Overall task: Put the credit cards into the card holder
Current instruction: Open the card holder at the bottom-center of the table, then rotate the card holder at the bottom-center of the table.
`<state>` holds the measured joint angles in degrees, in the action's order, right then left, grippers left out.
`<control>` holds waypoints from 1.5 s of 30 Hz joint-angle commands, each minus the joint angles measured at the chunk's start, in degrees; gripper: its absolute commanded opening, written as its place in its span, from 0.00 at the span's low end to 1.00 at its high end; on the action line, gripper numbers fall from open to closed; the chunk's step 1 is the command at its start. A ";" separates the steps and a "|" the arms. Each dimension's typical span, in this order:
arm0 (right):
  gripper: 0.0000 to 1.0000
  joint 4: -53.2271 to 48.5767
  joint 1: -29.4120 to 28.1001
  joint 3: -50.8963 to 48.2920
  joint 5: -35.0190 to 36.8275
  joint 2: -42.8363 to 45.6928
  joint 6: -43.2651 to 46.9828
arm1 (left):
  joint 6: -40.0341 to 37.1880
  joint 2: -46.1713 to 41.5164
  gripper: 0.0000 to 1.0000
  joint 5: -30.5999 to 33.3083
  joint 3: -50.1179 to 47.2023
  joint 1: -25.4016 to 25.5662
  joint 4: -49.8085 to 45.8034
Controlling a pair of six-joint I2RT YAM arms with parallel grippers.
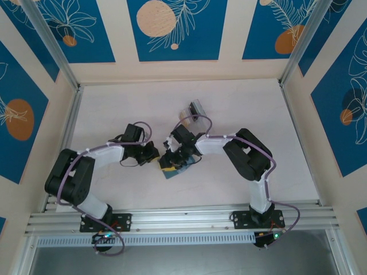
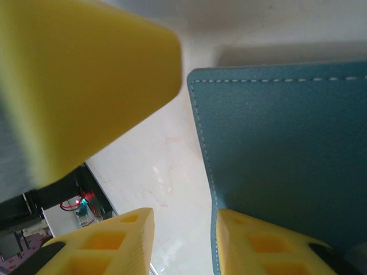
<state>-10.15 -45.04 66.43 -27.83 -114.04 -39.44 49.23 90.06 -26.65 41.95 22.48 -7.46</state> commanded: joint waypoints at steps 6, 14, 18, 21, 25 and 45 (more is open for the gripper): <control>0.31 -1.16 0.88 -0.63 -1.95 2.74 0.45 | 0.11 5.54 0.02 -1.21 0.96 2.43 2.95; 0.36 -13.14 3.31 3.54 3.25 7.07 8.04 | -5.95 6.68 0.02 0.53 -0.33 2.48 -1.18; 0.33 -20.40 5.54 7.26 10.49 5.74 12.52 | -7.78 6.28 0.02 1.17 0.05 2.48 -2.42; 0.29 -24.13 6.08 8.79 16.66 4.67 14.39 | -9.47 6.24 0.02 1.43 1.02 2.48 -3.99; 0.28 -26.37 6.28 8.54 22.76 3.98 14.96 | -11.41 5.92 0.02 2.39 2.06 2.47 -6.11; 0.26 -21.58 3.74 -11.41 20.13 13.24 1.72 | -21.82 11.48 0.07 6.67 17.29 8.11 -16.53</control>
<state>-28.23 -40.64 58.89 -5.85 -100.90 -33.50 30.37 100.01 -22.09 56.16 29.15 -20.49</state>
